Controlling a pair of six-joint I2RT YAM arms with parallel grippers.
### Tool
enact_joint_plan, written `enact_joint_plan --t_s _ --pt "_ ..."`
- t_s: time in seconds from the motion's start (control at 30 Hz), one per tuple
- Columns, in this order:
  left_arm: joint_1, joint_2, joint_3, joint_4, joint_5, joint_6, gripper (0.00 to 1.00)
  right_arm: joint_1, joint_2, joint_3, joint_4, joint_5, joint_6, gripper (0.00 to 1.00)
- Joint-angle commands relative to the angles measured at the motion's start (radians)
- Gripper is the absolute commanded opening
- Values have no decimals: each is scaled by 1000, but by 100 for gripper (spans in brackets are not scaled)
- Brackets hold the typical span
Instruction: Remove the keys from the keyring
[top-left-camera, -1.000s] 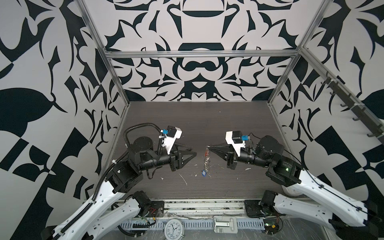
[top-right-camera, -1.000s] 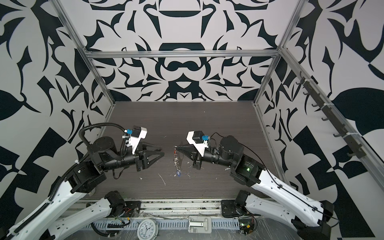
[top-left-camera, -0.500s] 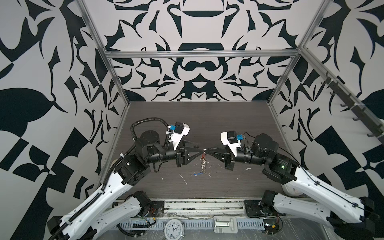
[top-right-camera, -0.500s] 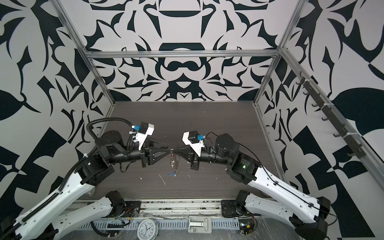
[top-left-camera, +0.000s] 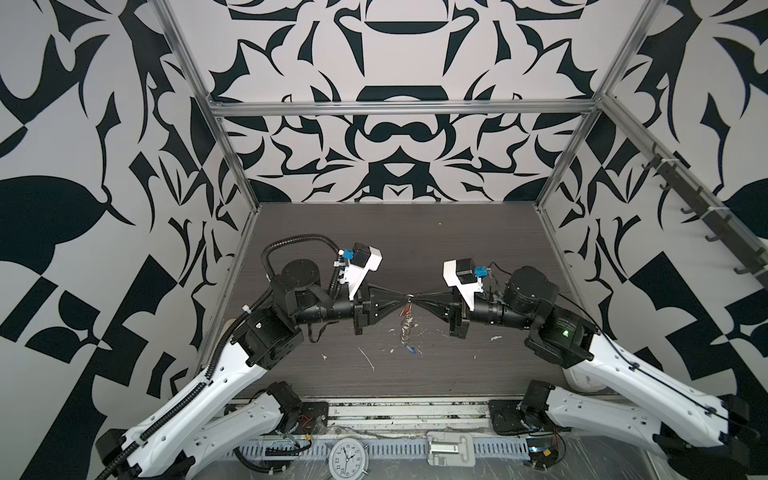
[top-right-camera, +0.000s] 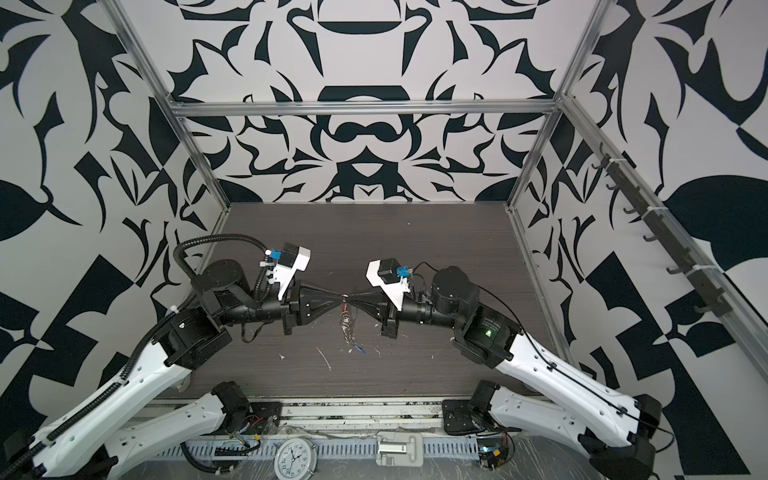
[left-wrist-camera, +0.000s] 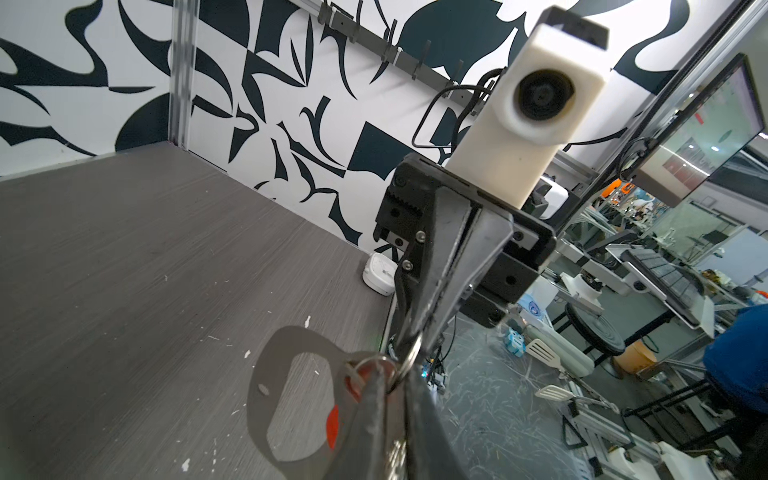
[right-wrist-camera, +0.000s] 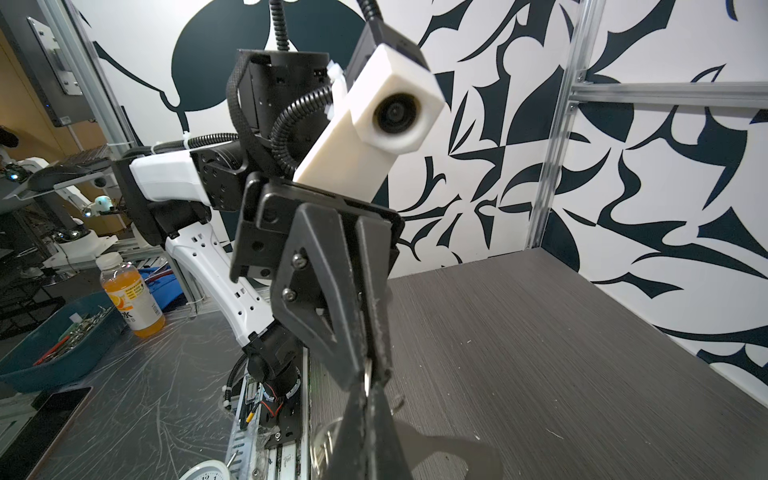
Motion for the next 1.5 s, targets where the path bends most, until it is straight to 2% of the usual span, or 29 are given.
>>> enact_joint_plan --t_s 0.0,0.33,0.37,0.6,0.67,0.77,0.87,1.0,1.13,1.23,1.47 --pt "-1 -1 32 15 17 -19 1 -4 -7 14 87 7 13 0" --pt "-2 -14 68 -95 -55 6 0 -6 -18 -11 72 22 55 0" --pt "-2 -9 78 -114 -61 10 0 -6 -20 -12 65 36 55 2" --pt "-2 11 145 -245 -139 44 0 -6 -86 -29 -23 131 70 38" --pt "-2 14 163 -279 -167 51 0 -5 -101 -32 -55 179 88 44" --pt "-1 22 193 -329 -208 63 0 -6 -128 -51 -97 251 116 48" --pt "-3 38 229 -386 -248 76 0 -5 -146 -93 -96 372 184 50" --pt "-20 78 289 -475 -343 92 0 -6 -98 -86 -186 474 192 52" --pt "-58 120 346 -569 -424 125 0 -20 -22 7 -327 407 130 53" --pt "-80 154 385 -638 -467 149 0 -51 -27 -4 -269 317 92 53" --pt "-147 225 450 -774 -577 201 0 -214 30 15 -161 -86 45 48"
